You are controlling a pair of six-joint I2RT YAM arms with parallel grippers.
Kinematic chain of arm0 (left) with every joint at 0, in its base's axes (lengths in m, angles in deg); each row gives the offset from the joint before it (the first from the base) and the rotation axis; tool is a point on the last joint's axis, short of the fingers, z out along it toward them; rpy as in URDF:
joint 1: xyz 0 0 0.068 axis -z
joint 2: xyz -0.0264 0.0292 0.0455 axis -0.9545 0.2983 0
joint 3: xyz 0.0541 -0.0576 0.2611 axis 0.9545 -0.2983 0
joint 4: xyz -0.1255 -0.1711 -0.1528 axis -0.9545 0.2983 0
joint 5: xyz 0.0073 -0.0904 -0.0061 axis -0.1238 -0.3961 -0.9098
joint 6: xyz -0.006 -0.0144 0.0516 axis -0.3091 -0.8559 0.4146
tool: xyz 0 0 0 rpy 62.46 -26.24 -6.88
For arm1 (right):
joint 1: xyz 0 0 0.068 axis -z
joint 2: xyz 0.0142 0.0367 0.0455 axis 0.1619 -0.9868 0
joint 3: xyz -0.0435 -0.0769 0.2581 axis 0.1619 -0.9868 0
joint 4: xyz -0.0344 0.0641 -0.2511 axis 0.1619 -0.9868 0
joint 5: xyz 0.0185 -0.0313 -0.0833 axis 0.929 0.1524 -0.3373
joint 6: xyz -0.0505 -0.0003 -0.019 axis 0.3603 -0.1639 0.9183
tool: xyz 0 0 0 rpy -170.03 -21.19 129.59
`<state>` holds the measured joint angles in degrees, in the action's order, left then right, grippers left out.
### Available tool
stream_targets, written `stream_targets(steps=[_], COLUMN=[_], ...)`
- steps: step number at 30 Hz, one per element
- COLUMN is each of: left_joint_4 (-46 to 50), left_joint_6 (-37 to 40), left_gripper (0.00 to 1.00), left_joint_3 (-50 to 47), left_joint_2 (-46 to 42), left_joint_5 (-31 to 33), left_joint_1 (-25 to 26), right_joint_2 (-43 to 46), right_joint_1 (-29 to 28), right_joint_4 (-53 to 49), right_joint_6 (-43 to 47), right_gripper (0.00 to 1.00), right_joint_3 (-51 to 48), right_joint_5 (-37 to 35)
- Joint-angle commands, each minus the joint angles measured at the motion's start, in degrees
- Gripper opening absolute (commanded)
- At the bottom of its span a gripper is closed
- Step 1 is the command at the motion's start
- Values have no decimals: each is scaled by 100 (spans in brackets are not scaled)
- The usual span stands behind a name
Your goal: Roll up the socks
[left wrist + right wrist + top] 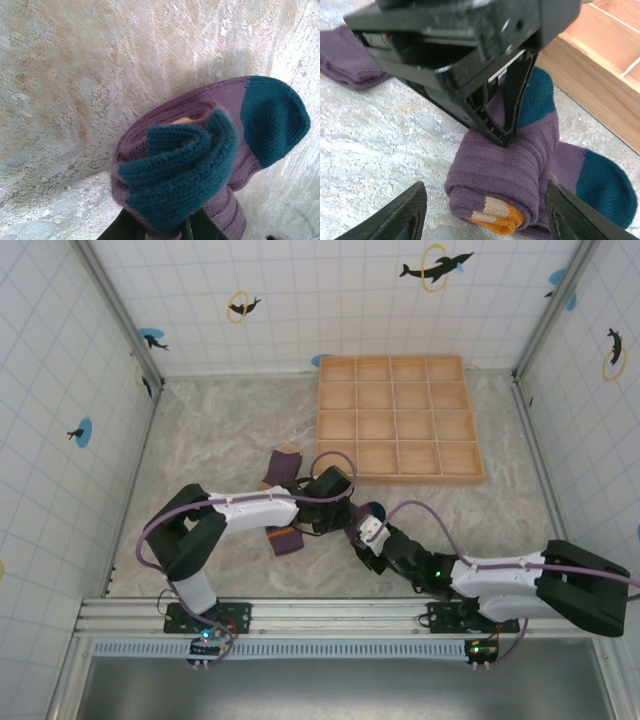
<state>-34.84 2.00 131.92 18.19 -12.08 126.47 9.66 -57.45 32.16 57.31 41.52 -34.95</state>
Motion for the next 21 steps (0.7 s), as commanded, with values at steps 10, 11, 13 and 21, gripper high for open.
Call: stream_targets(steps=[10, 11, 13, 21], left_joint_4=[371, 368, 351, 293], left_joint_6=[97, 100, 94, 60], left_gripper=[0, 0, 0, 0], left_joint_3=[25, 25, 16, -16], left_joint_2=[12, 5, 3, -86], left_joint_5=[-180, -189, -192, -199], left_joint_1=[-68, -65, -67, -81], right_joint_2=[-1206, -1248, -1343, -1700], right_joint_1=[-82, -85, -91, -71], right_joint_4=[992, 992, 991, 981], right_joint_6=[324, 325, 293, -26], right_gripper=[58, 58, 56, 36], right_joint_3=[405, 413, 426, 369], right_joint_5=[-255, -290, -369, -663])
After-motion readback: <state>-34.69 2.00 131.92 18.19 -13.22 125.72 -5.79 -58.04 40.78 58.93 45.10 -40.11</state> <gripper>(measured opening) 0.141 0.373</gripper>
